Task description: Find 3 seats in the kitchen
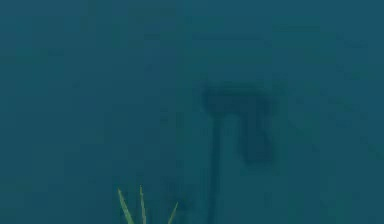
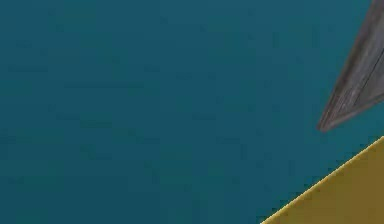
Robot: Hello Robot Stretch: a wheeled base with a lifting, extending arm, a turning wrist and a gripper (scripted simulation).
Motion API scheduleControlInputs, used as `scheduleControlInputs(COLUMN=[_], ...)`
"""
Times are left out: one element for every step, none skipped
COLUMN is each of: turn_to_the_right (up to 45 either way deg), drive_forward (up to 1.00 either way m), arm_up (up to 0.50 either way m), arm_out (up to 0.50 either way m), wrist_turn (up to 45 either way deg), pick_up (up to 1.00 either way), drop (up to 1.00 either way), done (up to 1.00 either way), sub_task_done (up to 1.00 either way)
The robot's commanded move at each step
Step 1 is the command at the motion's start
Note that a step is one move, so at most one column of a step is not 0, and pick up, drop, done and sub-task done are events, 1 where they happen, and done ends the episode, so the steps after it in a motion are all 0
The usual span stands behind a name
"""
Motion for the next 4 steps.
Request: scheduleControlInputs(turn_to_the_right=[-45.0, -45.0, -45.0, -27.0], drive_forward=[0.00, 0.00, 0.00, 0.00], arm_up=[0.00, 0.00, 0.00, 0.00], arm_out=[0.00, 0.00, 0.00, 0.00], wrist_turn=[0.0, 0.0, 0.0, 0.0], pick_up=[0.00, 0.00, 0.00, 0.00], drop=[0.00, 0.00, 0.00, 0.00], done=[0.00, 0.00, 0.00, 0.00], sub_task_done=[0.00, 0.00, 0.00, 0.00])
